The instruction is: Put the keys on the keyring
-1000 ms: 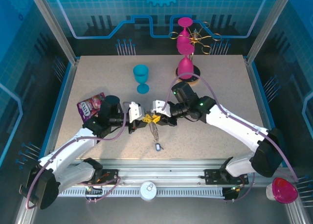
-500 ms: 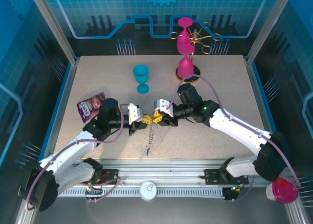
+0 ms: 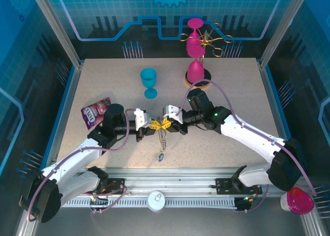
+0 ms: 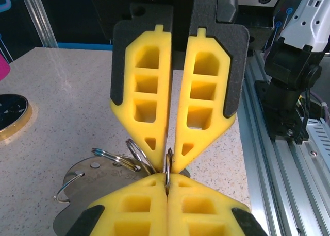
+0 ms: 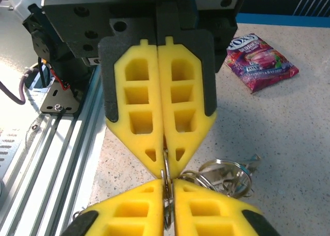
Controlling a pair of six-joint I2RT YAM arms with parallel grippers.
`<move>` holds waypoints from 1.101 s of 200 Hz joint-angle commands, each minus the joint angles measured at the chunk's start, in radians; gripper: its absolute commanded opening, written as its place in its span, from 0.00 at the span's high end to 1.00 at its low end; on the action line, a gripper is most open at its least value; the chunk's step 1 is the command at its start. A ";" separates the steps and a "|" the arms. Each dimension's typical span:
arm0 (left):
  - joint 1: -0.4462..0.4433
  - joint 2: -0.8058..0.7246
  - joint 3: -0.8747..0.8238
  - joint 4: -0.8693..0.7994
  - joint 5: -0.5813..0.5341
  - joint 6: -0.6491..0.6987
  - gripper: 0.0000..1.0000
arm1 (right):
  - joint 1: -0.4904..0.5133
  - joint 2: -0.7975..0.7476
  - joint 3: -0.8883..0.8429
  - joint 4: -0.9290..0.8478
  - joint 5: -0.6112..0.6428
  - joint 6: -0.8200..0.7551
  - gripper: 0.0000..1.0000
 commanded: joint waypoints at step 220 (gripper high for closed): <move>-0.016 -0.004 0.046 -0.100 -0.036 0.113 1.00 | 0.003 0.058 0.175 -0.236 0.052 -0.083 0.69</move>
